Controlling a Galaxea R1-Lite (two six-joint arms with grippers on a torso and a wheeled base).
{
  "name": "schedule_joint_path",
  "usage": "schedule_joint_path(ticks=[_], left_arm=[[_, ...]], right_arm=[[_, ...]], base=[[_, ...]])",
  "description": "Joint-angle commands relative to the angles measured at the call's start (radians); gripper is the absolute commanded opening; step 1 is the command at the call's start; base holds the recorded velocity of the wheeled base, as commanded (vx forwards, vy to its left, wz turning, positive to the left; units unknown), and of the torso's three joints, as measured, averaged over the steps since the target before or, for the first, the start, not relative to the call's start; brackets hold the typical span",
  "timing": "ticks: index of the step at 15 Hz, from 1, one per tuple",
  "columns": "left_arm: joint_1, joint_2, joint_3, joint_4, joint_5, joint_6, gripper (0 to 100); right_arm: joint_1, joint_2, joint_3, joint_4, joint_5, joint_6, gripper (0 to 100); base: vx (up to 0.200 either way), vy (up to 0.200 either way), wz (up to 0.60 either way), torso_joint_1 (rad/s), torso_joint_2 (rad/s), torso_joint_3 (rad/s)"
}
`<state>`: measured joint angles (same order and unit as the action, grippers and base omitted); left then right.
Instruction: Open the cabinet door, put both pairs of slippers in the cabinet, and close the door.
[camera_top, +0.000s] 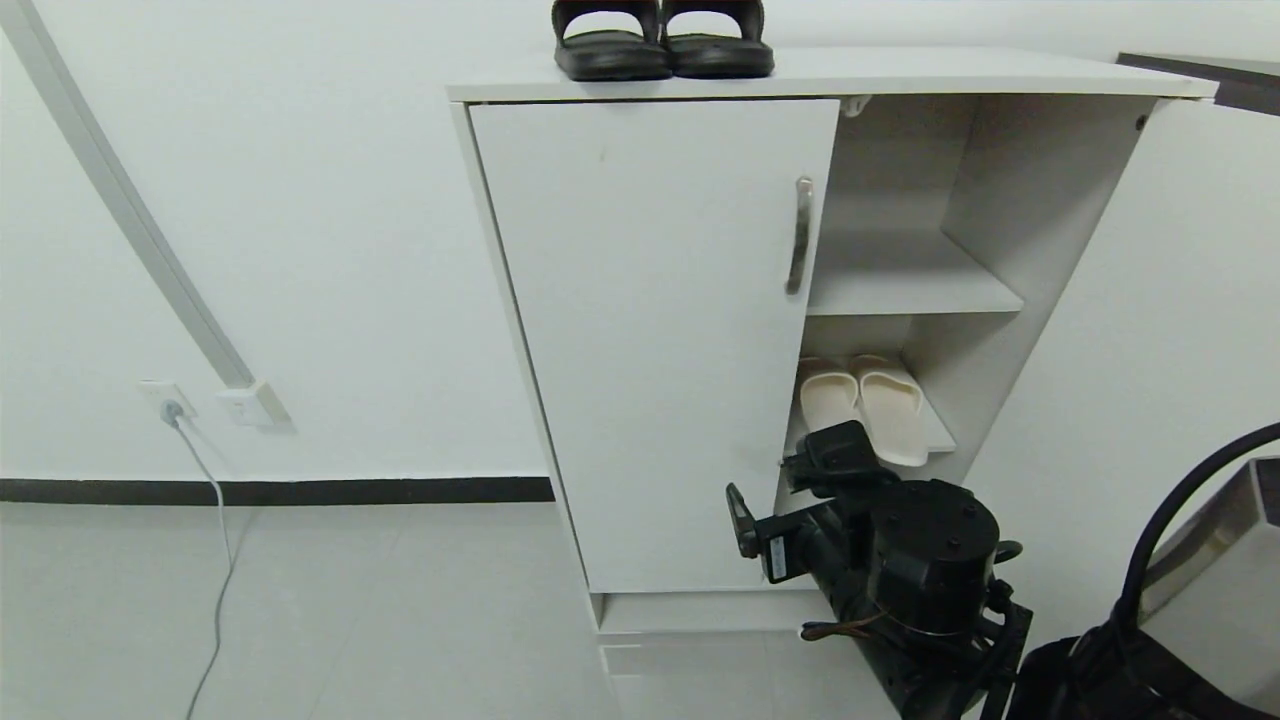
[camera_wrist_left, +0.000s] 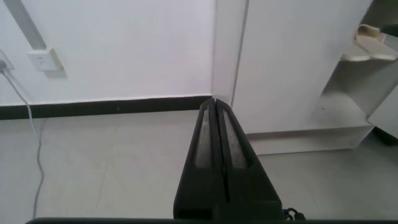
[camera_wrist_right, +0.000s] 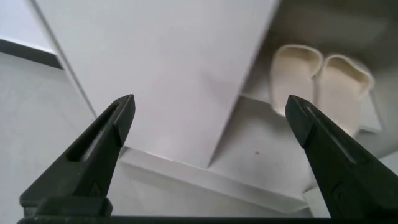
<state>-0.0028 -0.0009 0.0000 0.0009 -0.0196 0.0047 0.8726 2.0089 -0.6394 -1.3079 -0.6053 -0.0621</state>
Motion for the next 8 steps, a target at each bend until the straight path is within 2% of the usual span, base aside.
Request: schedule_joint_path(ticks=[1, 3, 8], left_arm=[[0.0, 0.001, 0.0, -0.001, 0.0, 0.0, 0], [0.0, 0.001, 0.0, -0.001, 0.0, 0.0, 0], [0.0, 0.001, 0.0, -0.001, 0.0, 0.001, 0]], right_arm=[[0.0, 0.002, 0.004, -0.002, -0.001, 0.001, 100], [0.0, 0.002, 0.007, -0.004, 0.001, 0.001, 100], [0.002, 0.007, 0.007, -0.002, 0.001, 0.001, 100]], base=[[0.0, 0.2, 0.0, 0.002, 0.0, 0.002], [0.0, 0.2, 0.0, 0.005, 0.0, -0.002], [0.0, 0.0, 0.0, 0.0, 0.0, 0.0]])
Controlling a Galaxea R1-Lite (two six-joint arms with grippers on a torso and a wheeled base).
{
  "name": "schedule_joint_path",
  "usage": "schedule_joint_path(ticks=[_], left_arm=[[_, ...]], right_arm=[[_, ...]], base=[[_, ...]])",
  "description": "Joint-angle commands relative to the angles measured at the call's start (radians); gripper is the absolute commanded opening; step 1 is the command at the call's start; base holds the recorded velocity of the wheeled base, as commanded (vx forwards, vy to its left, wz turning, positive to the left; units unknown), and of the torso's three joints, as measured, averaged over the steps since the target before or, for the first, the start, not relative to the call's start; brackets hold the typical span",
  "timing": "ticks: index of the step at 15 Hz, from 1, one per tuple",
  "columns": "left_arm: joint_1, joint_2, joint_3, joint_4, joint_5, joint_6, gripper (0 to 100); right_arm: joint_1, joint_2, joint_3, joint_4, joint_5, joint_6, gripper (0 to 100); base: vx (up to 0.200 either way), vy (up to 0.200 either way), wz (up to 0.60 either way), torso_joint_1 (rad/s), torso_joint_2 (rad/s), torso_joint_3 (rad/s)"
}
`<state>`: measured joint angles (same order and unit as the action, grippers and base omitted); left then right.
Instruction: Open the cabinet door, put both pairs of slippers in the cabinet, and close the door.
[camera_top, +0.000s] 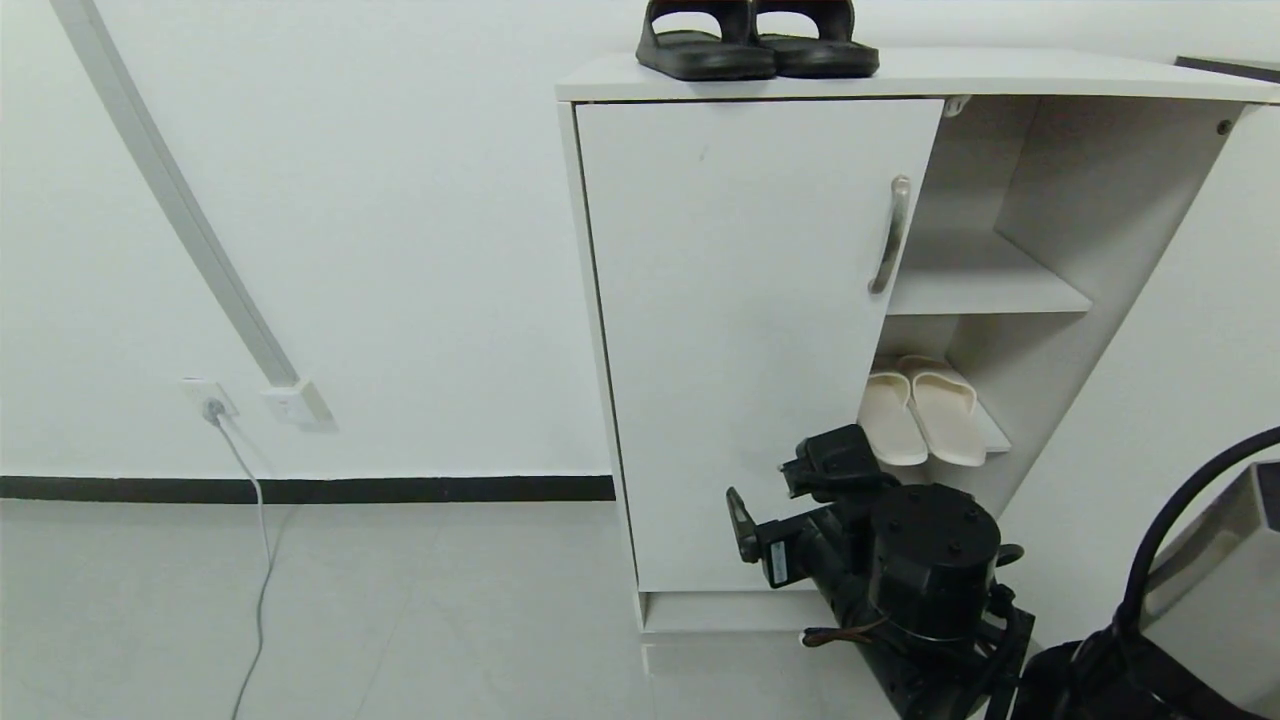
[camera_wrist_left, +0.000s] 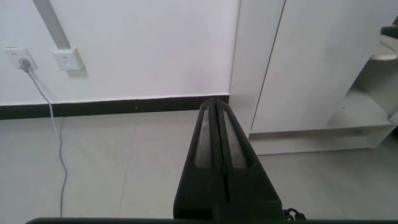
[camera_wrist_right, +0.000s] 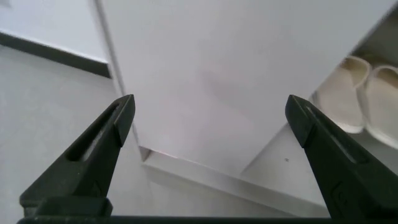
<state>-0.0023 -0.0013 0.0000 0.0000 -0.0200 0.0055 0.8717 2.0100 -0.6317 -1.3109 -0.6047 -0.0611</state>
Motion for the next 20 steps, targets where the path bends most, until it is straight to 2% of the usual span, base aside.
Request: schedule_joint_path(ticks=[1, 4, 7, 20], left_arm=[[-0.001, 0.001, 0.0, 0.0, 0.0, 0.001, 0], [-0.001, 0.001, 0.0, 0.0, 0.0, 0.001, 0], [-0.001, 0.001, 0.0, 0.0, 0.0, 0.001, 0], [-0.001, 0.001, 0.0, 0.0, 0.0, 0.001, 0]], right_arm=[[0.001, 0.006, 0.001, -0.001, 0.0, 0.0, 100], [0.003, 0.006, 0.003, 0.001, 0.003, 0.0, 100], [0.004, 0.007, 0.014, 0.001, 0.014, 0.001, 100], [0.004, 0.004, 0.023, -0.001, 0.017, 0.001, 100]], base=[[0.0, 0.0, 0.0, 0.0, 0.0, 0.0], [0.0, 0.0, 0.0, -0.002, -0.05, -0.05], [0.0, 0.0, 0.0, 0.004, -0.2, -0.329], [0.0, 0.0, 0.0, 0.104, -0.48, -0.349]])
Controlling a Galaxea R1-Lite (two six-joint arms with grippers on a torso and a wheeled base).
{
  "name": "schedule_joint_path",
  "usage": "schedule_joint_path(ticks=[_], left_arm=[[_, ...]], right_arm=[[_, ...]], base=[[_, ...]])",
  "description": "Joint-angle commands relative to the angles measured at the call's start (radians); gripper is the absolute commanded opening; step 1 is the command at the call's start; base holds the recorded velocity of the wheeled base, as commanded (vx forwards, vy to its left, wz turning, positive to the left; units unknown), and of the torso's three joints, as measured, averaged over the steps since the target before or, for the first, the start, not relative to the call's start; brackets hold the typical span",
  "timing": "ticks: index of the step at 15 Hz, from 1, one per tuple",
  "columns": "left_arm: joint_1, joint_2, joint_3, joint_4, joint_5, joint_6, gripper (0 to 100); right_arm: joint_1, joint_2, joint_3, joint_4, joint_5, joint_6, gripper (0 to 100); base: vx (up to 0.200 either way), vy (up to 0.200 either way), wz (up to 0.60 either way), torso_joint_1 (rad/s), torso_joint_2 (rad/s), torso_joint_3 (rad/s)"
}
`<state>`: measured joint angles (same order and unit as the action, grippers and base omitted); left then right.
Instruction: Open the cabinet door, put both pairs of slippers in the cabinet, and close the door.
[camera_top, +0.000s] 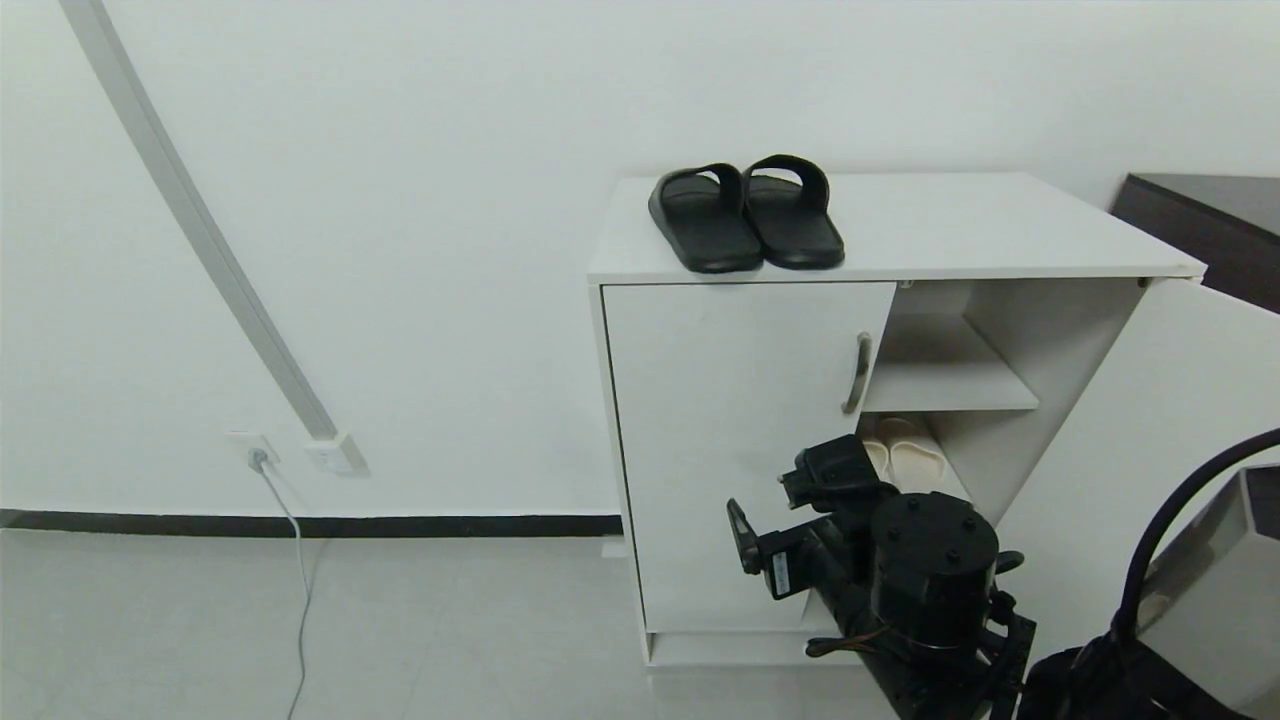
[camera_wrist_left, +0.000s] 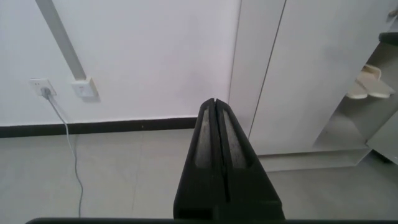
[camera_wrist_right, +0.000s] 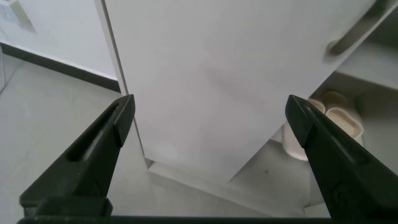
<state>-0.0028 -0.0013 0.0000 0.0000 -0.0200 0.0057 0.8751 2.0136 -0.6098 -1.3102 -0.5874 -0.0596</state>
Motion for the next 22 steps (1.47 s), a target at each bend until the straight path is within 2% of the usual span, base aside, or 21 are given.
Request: schedule_joint_path(ticks=[1, 22], left_arm=[[0.0, 0.001, 0.0, 0.0, 0.0, 0.0, 0], [0.0, 0.001, 0.0, 0.0, 0.0, 0.0, 0]], right_arm=[[-0.001, 0.0, 0.002, -0.001, 0.0, 0.0, 100], [0.001, -0.007, 0.012, -0.003, 0.0, -0.002, 100]], base=[[0.0, 0.0, 0.0, 0.173, -0.5, -0.33], [0.0, 0.0, 0.0, 0.217, -0.52, -0.303]])
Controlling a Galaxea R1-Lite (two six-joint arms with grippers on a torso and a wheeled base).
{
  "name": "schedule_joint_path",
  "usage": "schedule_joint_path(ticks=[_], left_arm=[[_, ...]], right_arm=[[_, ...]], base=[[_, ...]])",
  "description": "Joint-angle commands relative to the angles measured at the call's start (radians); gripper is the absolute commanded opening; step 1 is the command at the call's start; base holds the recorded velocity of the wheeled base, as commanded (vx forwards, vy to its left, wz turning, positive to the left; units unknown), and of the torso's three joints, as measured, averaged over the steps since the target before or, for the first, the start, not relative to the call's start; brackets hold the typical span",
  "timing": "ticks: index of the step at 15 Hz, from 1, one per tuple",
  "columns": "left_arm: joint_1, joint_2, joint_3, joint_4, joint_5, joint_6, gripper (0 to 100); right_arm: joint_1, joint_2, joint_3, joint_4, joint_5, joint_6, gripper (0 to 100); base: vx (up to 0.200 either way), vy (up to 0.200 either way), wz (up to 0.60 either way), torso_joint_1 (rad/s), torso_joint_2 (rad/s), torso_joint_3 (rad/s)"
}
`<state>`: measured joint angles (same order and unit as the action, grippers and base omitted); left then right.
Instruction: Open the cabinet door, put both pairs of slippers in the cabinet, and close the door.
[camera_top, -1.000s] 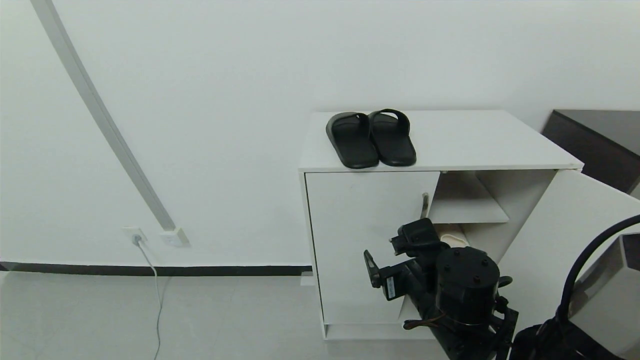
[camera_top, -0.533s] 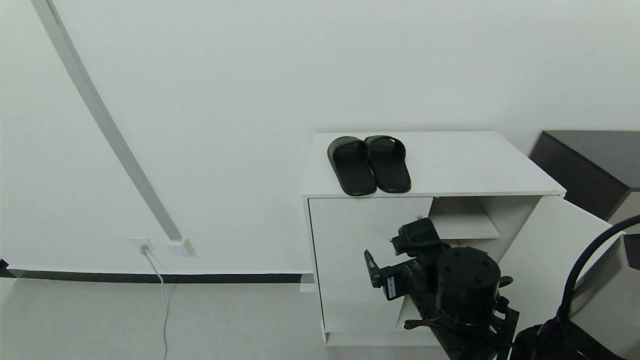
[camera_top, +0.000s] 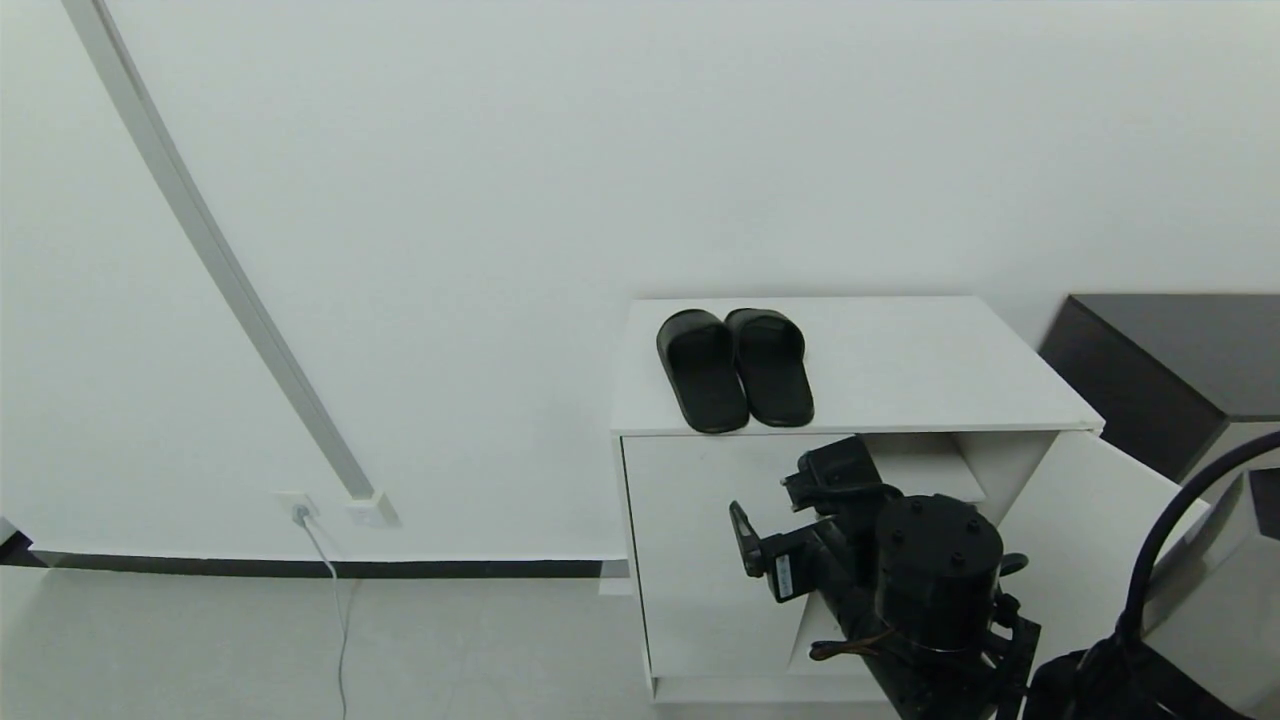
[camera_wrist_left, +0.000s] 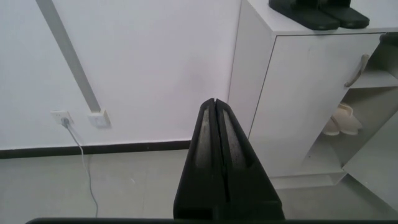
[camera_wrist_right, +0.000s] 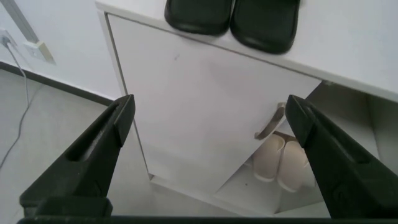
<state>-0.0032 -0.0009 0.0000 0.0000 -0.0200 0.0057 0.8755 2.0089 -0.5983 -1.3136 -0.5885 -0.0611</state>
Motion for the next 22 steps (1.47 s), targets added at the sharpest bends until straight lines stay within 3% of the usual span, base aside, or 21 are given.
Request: schedule_joint_path(ticks=[1, 17, 20, 22], left_arm=[[0.0, 0.001, 0.0, 0.0, 0.0, 0.0, 0], [0.0, 0.001, 0.0, 0.0, 0.0, 0.0, 0], [0.0, 0.001, 0.0, 0.0, 0.0, 0.0, 0], [0.0, 0.001, 0.0, 0.0, 0.0, 0.0, 0]], right_arm=[[0.0, -0.002, 0.0, 0.001, 0.001, 0.0, 100], [-0.006, 0.031, 0.011, -0.021, 0.027, 0.007, 100], [-0.058, 0.103, -0.052, -0.029, 0.03, 0.012, 100], [-0.087, 0.131, -0.143, 0.071, 0.03, 0.064, 100]], base=[[0.0, 0.0, 0.0, 0.173, -0.36, -0.198], [0.0, 0.0, 0.0, 0.153, -0.33, -0.173], [0.0, 0.0, 0.0, 0.0, 0.0, 0.0], [0.0, 0.0, 0.0, 0.0, 0.0, 0.0]])
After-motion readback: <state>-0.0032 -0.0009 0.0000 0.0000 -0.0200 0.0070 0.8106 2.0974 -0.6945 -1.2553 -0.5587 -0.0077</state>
